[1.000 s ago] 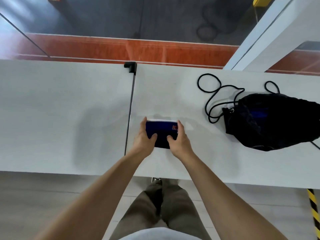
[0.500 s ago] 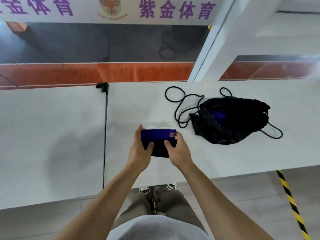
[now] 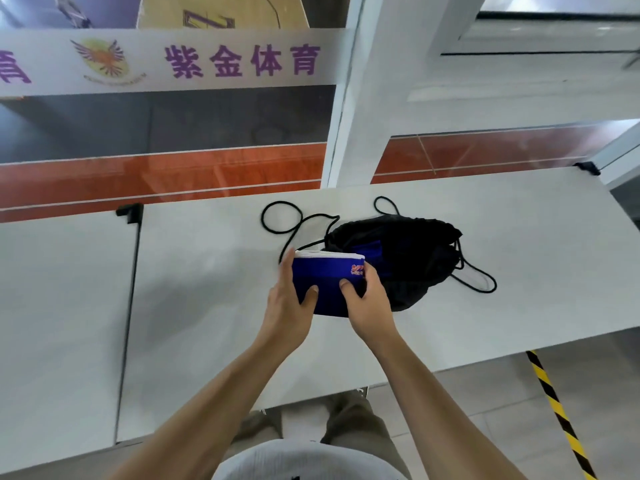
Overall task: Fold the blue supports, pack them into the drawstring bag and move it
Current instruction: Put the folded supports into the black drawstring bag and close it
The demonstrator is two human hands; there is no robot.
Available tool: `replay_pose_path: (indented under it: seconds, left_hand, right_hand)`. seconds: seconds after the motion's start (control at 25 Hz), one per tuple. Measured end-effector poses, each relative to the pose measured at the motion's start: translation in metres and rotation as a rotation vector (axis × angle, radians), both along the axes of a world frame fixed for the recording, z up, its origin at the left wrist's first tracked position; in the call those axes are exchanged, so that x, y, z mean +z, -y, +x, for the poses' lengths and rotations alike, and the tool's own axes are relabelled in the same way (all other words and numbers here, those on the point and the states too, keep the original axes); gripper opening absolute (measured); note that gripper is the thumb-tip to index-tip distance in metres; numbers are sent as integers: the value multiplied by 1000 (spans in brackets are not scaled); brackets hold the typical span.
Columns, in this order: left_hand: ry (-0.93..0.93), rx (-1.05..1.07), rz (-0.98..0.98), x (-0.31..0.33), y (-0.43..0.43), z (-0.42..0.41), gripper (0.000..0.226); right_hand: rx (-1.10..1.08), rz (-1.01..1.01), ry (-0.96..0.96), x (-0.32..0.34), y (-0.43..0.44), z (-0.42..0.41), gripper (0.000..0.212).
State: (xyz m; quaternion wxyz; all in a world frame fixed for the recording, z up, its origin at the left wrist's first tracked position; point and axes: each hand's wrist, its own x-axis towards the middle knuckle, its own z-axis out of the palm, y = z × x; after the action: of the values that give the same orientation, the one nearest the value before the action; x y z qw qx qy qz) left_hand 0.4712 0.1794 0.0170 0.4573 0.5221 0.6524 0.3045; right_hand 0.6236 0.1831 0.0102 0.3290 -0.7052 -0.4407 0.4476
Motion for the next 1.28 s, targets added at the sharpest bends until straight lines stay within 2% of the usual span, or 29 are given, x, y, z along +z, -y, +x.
replay_pose_path:
  seconds: [0.28,0.48,0.56,0.64,0.84,0.96,1.04,1.16,1.24,1.28]
  left_hand:
    - [-21,-9,-51,-5,-42,120,80]
    - [-112,-28,-116,-19,-70,168,84]
    - [-186,-52,-126,-32,-82,173,86]
    - [-338,-118,-114,-51,-93,173,86]
    - [-534,-335,-286,-83,-99,158,70]
    - [-807,-543,-182,-92,-91,156,55]
    - [-918,-576,-140,-96,-83,162,50]
    - [-881,-369,3,-88,-81,174,44]
    - [-852,-318,211,-82,-84,186,48]
    - [-843,-378,288,-80,-87,195,53]
  right_hand:
    - [80,-26,7,-8,-53,128,54]
    - [96,-93,46,-30,-94,173,52]
    - [112,-138,53,-39,-109,181,50]
    - [147,-172,73,-49,-122,186,49]
    - [143,-239,185,-60,-143,203,47]
    - [151,-231,257,-61,-149,212,43]
    - [182,-243,298,-65,-148,211,41]
    - [242,-260,400,-66,-144,206,40]
    - [247,-118,499,-59,-138,210,38]
    - [228,12,595,-55,-134,215,35]
